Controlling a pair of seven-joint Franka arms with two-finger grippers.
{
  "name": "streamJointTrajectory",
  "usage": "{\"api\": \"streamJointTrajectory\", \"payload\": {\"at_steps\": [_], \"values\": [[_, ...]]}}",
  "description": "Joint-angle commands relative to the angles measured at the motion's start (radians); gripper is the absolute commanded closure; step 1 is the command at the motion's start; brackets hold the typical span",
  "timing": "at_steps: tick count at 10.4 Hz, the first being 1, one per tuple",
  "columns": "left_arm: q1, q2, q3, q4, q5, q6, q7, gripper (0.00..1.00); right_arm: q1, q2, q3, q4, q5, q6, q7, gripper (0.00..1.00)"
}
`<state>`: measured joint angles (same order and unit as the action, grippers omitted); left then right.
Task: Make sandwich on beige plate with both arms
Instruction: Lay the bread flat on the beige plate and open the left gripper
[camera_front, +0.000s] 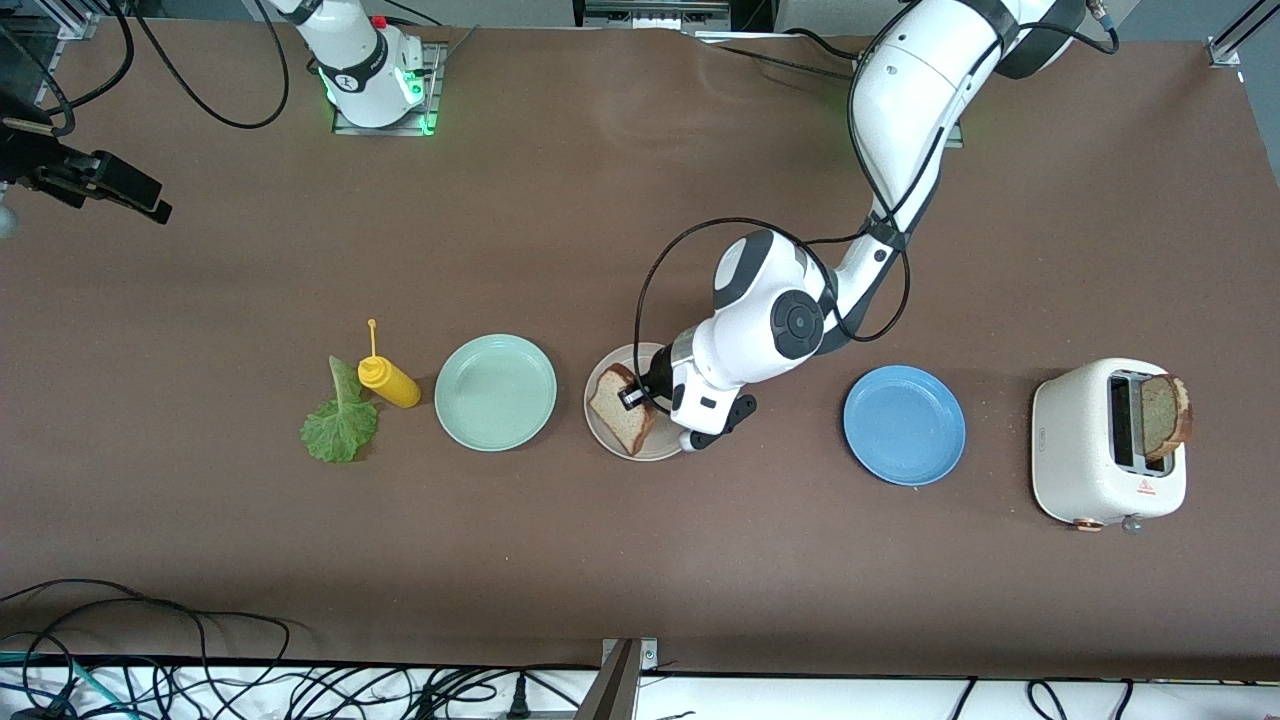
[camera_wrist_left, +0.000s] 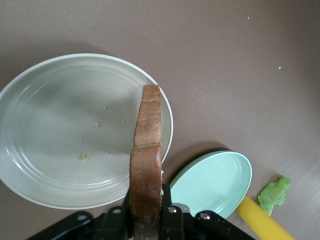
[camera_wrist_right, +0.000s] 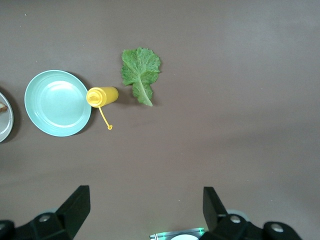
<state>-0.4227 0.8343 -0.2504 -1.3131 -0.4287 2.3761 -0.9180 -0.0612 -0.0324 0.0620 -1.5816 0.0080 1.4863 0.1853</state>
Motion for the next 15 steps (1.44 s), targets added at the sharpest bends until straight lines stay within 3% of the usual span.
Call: {"api": "streamJointTrajectory", "payload": {"at_steps": [1,2,3,11,13,15], "values": [[-0.004,-0.009,0.010,-0.012,-0.022,-0.003,0.005,0.16,0.001,-0.007,0.012,0.006,0.017,-0.017,-0.007,0.00],[-0.002,-0.009,0.011,-0.014,-0.018,-0.009,0.007,0.04,0.001,-0.007,0.012,0.006,0.017,-0.017,-0.006,0.00],[-0.001,-0.011,0.017,-0.014,-0.006,-0.062,0.011,0.01,0.001,-0.007,0.012,0.006,0.017,-0.018,-0.006,0.00],[0.034,-0.023,0.023,-0.011,0.289,-0.365,0.014,0.00,0.000,0.003,0.009,0.006,0.038,-0.008,0.008,0.00],[0.097,-0.070,0.023,0.001,0.311,-0.420,0.016,0.00,0.003,0.015,0.012,0.003,0.044,-0.017,0.003,0.00],[0.148,-0.153,0.023,-0.002,0.410,-0.478,0.018,0.00,0.001,0.017,0.010,0.003,0.044,-0.017,-0.004,0.00]]}}
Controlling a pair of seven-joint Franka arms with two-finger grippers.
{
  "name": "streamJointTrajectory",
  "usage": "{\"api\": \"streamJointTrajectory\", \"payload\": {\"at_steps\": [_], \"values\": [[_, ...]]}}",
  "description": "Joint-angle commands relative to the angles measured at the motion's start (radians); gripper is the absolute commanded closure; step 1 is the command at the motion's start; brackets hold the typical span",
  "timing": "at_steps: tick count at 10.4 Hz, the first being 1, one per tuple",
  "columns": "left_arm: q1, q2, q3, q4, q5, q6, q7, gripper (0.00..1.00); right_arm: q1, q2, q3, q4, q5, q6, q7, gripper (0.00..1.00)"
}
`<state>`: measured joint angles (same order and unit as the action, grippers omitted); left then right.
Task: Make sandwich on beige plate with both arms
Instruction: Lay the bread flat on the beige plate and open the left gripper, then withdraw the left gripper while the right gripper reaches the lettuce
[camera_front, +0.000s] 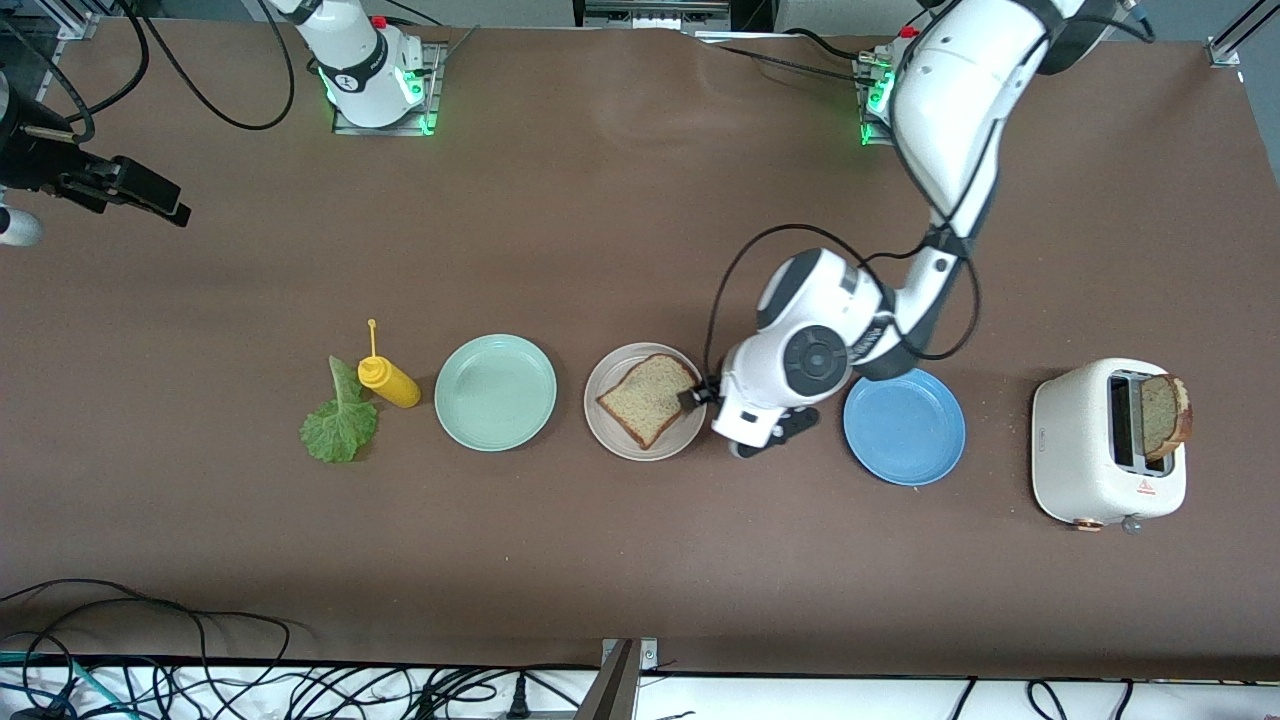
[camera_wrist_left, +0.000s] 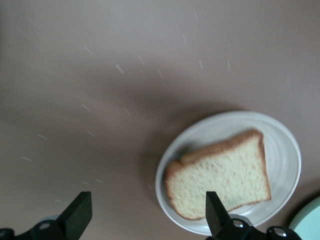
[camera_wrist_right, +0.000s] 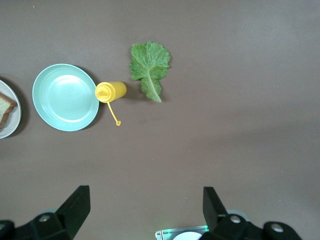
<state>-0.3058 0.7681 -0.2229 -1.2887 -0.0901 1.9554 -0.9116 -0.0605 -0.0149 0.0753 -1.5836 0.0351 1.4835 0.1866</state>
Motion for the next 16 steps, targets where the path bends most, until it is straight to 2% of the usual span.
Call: {"api": "streamJointTrajectory", "payload": {"at_steps": [1,4,7,10,13,14,16], "values": [[0.063,-0.120,-0.006,-0.024,0.129,-0.081,0.013,0.00,0.001,0.003,-0.005,0.005,0.017,-0.014,-0.010,0.00],[0.163,-0.249,-0.007,-0.020,0.141,-0.143,0.063,0.00,0.017,0.044,0.000,0.001,-0.007,-0.014,-0.050,0.00],[0.261,-0.349,-0.004,-0.020,0.141,-0.289,0.325,0.00,0.025,0.069,0.000,-0.042,-0.018,0.021,-0.065,0.00],[0.336,-0.385,-0.004,-0.011,0.138,-0.297,0.436,0.00,0.019,0.104,-0.015,-0.154,-0.029,0.205,-0.225,0.00],[0.398,-0.385,-0.006,0.051,0.141,-0.297,0.534,0.00,0.016,0.128,-0.046,-0.356,-0.029,0.491,-0.320,0.00],[0.402,-0.388,-0.004,0.051,0.141,-0.318,0.572,0.00,0.018,0.148,-0.058,-0.395,-0.029,0.558,-0.332,0.00],[0.421,-0.410,-0.004,0.045,0.141,-0.384,0.679,0.00,0.016,0.240,-0.066,-0.400,-0.029,0.621,-0.346,0.00]]}}
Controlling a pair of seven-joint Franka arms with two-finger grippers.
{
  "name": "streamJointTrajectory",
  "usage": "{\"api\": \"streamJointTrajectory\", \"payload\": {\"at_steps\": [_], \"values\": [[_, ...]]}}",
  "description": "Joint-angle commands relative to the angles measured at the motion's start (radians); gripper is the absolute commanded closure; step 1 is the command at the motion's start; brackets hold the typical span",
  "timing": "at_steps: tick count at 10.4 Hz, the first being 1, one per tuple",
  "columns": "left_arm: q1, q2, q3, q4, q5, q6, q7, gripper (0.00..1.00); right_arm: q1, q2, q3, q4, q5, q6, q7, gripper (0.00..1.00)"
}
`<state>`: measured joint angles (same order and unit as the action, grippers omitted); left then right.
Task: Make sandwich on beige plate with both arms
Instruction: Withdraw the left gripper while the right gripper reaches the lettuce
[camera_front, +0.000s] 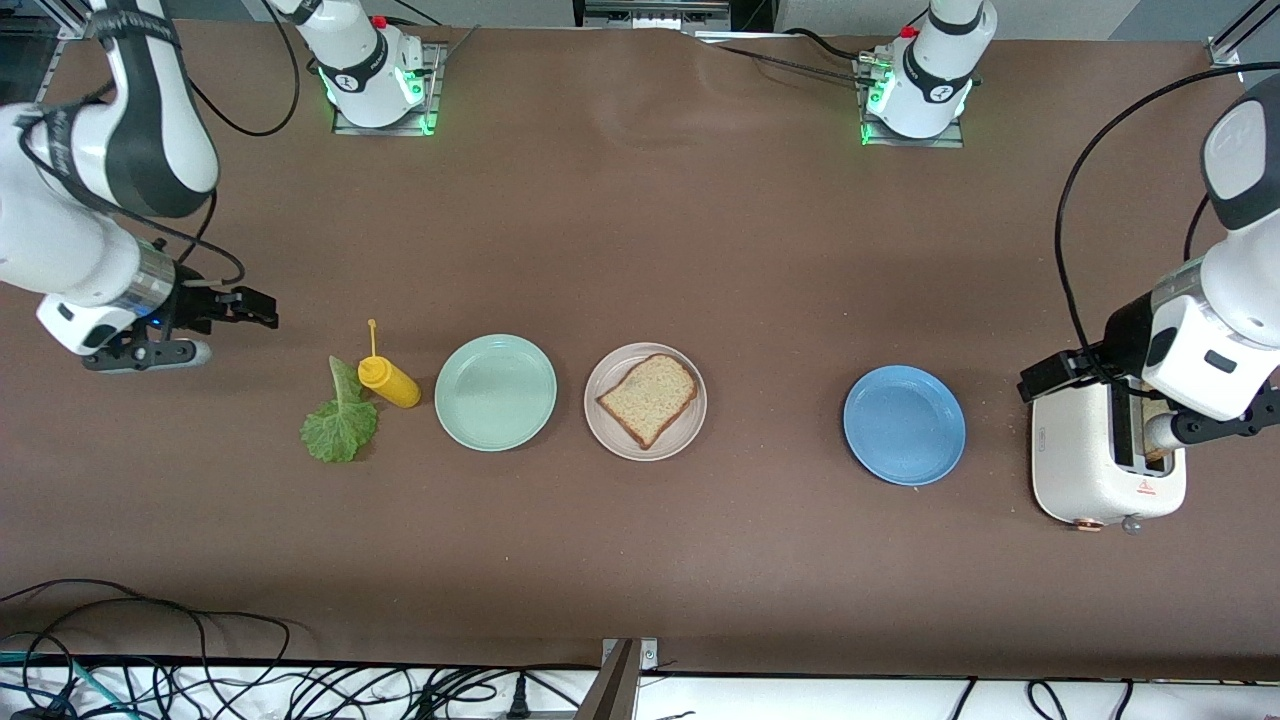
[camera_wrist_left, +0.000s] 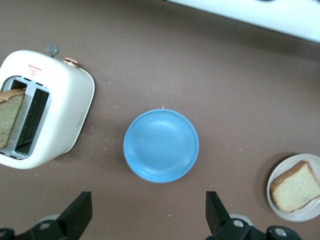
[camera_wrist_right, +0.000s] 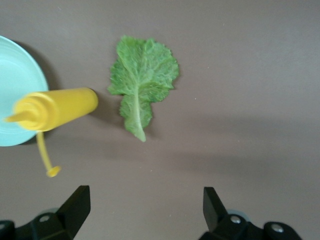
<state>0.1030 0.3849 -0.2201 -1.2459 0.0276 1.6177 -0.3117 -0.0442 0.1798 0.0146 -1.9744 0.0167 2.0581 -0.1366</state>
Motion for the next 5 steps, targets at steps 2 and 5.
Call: {"api": "streamJointTrajectory", "payload": {"at_steps": [2,5], "values": [[0.033,-0.060,-0.010,-0.026,0.022,-0.062,0.112,0.01,0.003,0.107,-0.004,-0.009,-0.001,0.095,-0.020,0.00],[0.064,-0.121,-0.011,-0.108,0.020,-0.058,0.183,0.02,0.003,0.211,-0.004,-0.004,0.151,0.144,-0.009,0.00]]}}
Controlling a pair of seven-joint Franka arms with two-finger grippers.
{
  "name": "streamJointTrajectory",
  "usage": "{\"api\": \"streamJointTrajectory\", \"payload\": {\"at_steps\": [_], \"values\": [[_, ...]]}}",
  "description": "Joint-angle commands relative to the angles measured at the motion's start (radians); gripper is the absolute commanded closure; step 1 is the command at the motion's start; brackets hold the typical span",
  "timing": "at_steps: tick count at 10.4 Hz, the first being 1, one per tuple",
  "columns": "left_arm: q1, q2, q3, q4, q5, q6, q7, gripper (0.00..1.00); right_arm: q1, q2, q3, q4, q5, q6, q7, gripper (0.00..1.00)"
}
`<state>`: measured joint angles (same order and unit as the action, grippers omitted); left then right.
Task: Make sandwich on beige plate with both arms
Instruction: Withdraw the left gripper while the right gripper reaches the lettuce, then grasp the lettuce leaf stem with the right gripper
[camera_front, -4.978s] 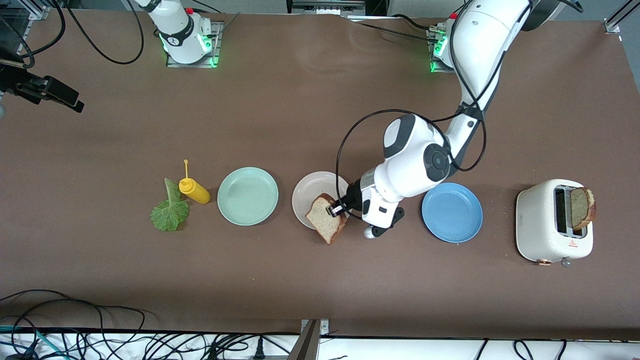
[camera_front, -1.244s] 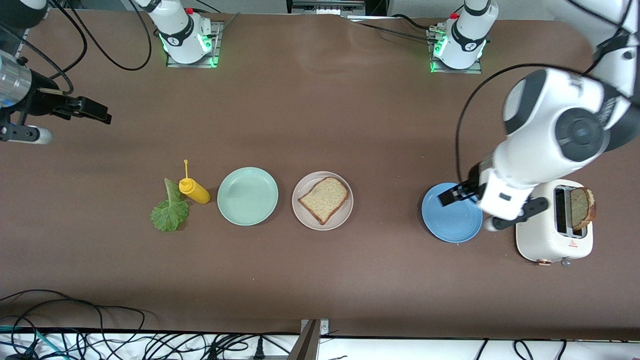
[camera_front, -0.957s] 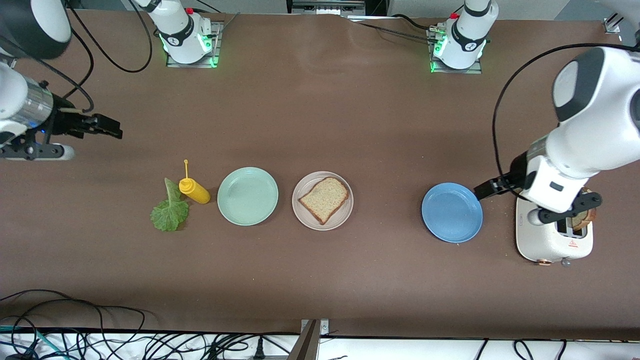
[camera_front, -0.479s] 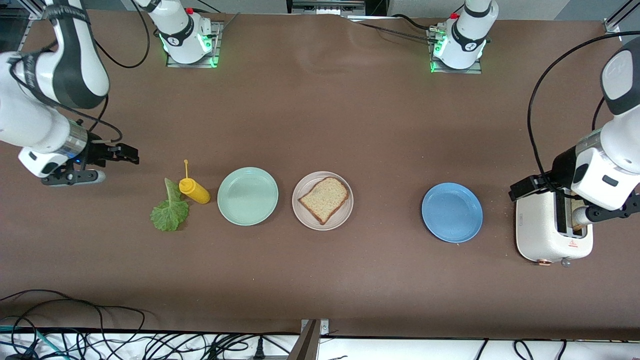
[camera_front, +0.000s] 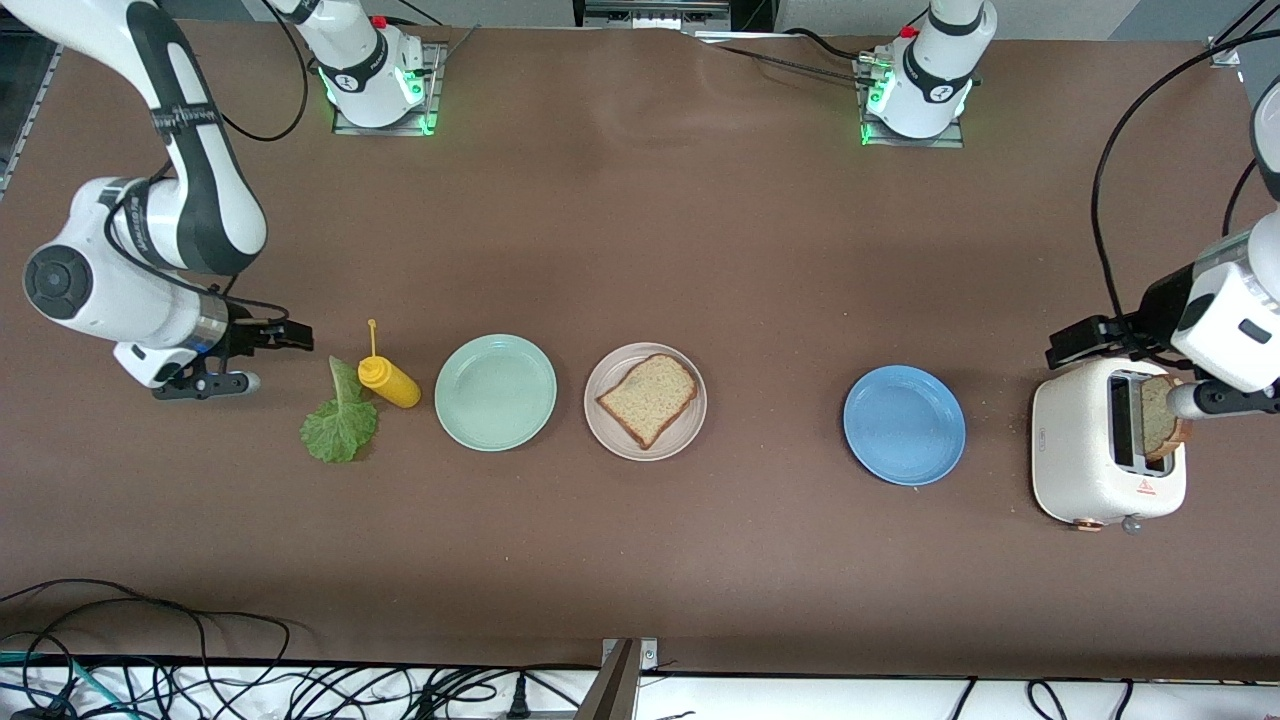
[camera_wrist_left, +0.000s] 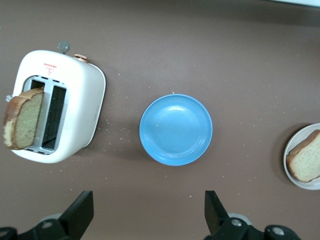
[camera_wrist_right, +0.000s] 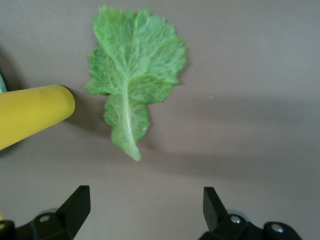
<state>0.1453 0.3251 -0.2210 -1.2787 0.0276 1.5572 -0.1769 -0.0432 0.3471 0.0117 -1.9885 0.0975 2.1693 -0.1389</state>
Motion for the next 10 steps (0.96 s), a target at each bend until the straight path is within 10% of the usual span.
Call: {"api": "streamJointTrajectory", "payload": {"at_steps": [1,7,10], "values": [[0.025,-0.073,-0.011,-0.089,0.021,0.003,0.051,0.03,0.011,0.059,0.001,0.008,0.074,0.077,-0.001,0.00],[0.034,-0.103,-0.011,-0.134,0.022,0.018,0.063,0.00,0.023,0.168,0.004,0.008,0.073,0.211,-0.021,0.05],[0.030,-0.100,-0.011,-0.134,0.022,0.018,0.065,0.00,0.020,0.181,0.011,0.008,0.082,0.228,-0.024,0.65]]}}
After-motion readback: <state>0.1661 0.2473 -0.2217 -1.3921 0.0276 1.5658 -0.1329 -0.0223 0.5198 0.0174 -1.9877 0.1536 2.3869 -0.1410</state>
